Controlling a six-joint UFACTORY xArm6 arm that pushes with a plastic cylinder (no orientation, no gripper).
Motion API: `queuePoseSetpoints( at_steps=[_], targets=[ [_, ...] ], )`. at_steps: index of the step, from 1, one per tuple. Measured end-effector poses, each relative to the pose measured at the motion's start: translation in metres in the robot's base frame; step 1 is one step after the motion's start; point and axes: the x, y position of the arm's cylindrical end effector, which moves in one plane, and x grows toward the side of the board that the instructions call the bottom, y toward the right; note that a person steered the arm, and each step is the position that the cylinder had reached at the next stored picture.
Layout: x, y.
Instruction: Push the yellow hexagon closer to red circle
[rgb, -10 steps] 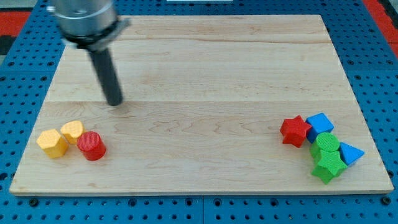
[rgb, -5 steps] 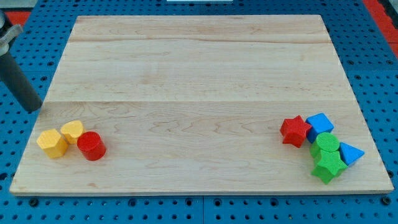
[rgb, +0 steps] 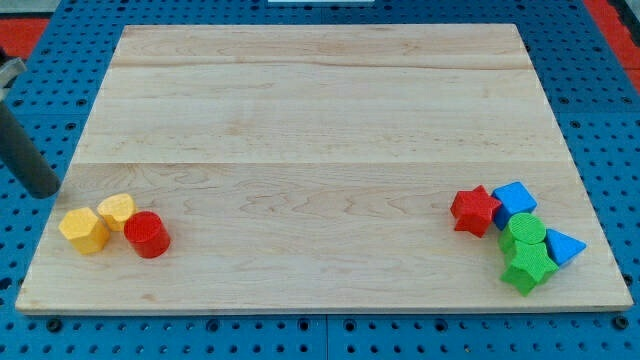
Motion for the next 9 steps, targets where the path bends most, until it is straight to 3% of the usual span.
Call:
queuePoseSetpoints(
  at_steps=[4,9],
  targets=[
    [0.033,0.007],
    [0.056,0.093]
  ],
)
